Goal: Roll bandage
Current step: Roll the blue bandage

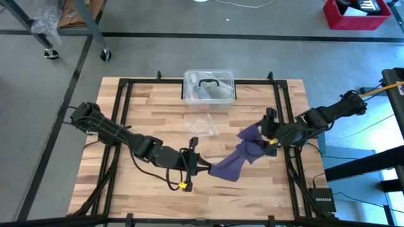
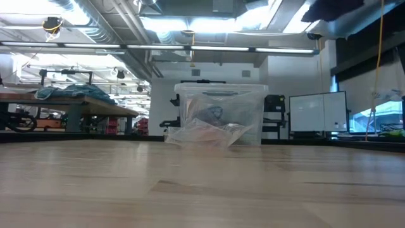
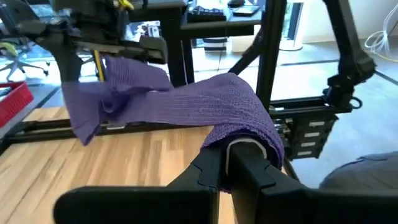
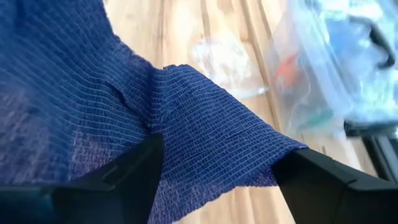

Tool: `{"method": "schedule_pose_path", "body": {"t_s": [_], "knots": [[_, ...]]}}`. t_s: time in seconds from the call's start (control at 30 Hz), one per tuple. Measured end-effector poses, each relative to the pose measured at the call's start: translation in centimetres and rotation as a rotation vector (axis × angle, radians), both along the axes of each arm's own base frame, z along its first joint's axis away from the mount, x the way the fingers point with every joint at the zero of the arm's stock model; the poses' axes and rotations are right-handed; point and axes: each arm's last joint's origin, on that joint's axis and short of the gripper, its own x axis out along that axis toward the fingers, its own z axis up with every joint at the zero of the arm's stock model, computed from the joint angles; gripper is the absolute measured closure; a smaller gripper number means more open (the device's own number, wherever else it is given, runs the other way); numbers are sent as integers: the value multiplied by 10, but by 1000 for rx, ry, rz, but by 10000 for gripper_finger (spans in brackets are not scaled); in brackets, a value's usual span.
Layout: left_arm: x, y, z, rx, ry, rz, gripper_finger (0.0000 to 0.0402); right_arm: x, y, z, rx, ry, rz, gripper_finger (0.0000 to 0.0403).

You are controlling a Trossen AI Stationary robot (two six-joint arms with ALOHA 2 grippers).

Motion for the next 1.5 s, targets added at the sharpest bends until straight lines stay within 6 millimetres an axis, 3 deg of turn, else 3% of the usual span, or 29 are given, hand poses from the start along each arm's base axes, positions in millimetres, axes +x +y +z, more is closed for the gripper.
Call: {"method": "schedule_pose_path", "body": {"t_s": [0.13, 0.33, 0.47, 0.63, 0.8, 0.93, 1.1, 1.33, 1.5], "knots": [[-6, -2, -11, -20, 118, 31, 391, 0, -4, 3, -107, -52, -55, 114], [-14, 17, -16, -52, 209, 279, 391, -3, -11, 0, -245, -66, -235, 114], [-19, 31, -32, -97, 357, 392, 391, -8, -11, -7, -185, 35, -219, 114], [-28, 46, -49, -160, 543, 523, 391, -8, -2, -11, 43, 155, -20, 114], [-18, 37, -43, -135, 485, 346, 391, 7, 3, -4, -15, -32, 11, 114], [-8, 29, -31, -97, 377, 123, 391, 18, 7, -26, -89, -144, 57, 114], [-2, 21, -19, -53, 259, -94, 391, 23, 18, -58, 45, -213, 86, 114], [1, 19, -12, -26, 178, -93, 391, 1, 52, -62, 347, -156, 179, 114], [9, 28, -1, -17, 37, -79, 391, -2, 71, -58, 302, -295, 159, 114]]}}
